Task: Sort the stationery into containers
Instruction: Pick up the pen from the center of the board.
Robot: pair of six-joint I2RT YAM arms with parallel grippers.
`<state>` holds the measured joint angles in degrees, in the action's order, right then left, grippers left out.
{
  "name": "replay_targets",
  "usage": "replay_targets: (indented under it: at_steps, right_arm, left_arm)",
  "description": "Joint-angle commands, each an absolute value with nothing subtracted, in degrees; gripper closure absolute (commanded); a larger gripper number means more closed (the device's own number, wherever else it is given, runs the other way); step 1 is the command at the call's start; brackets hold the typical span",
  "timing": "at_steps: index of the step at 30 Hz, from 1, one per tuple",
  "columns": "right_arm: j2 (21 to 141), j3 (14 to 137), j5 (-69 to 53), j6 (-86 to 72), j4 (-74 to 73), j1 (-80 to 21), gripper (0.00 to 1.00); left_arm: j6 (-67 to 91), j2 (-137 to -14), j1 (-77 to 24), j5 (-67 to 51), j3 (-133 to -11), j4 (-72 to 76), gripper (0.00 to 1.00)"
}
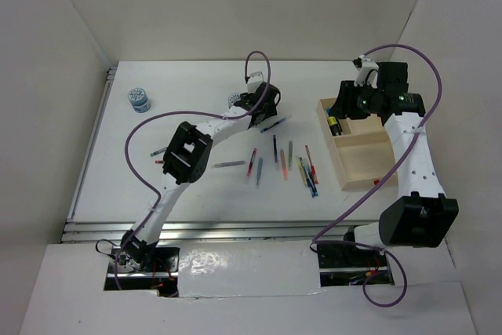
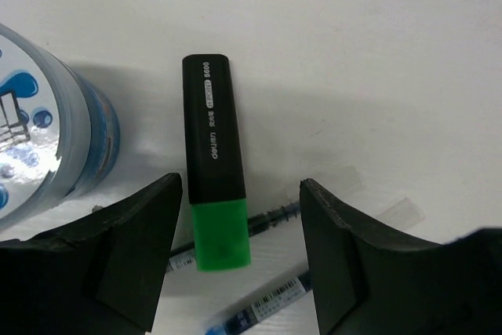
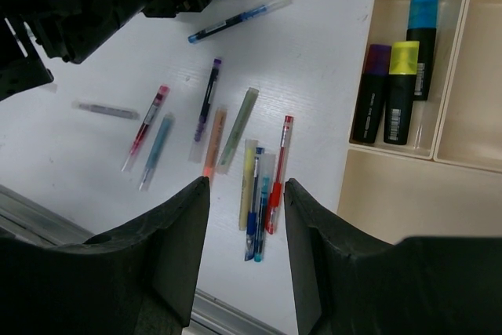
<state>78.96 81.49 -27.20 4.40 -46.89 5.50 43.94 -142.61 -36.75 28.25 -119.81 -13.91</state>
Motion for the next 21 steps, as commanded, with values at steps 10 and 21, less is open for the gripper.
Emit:
replay_targets:
  at_steps: [10,21]
  right_arm:
    - [79.72,81.21,-28.92,4.48,-46.23,6.15,0.50]
    - [79.72,81.12,-29.09,4.48,-45.79,6.15,0.50]
  left_arm:
    - [43.95,-146.43,-35.51,29.09,-122.61,-11.16,0.32]
    - [45.88,-142.65,-34.80,24.17,-121.12,-12.74,0.58]
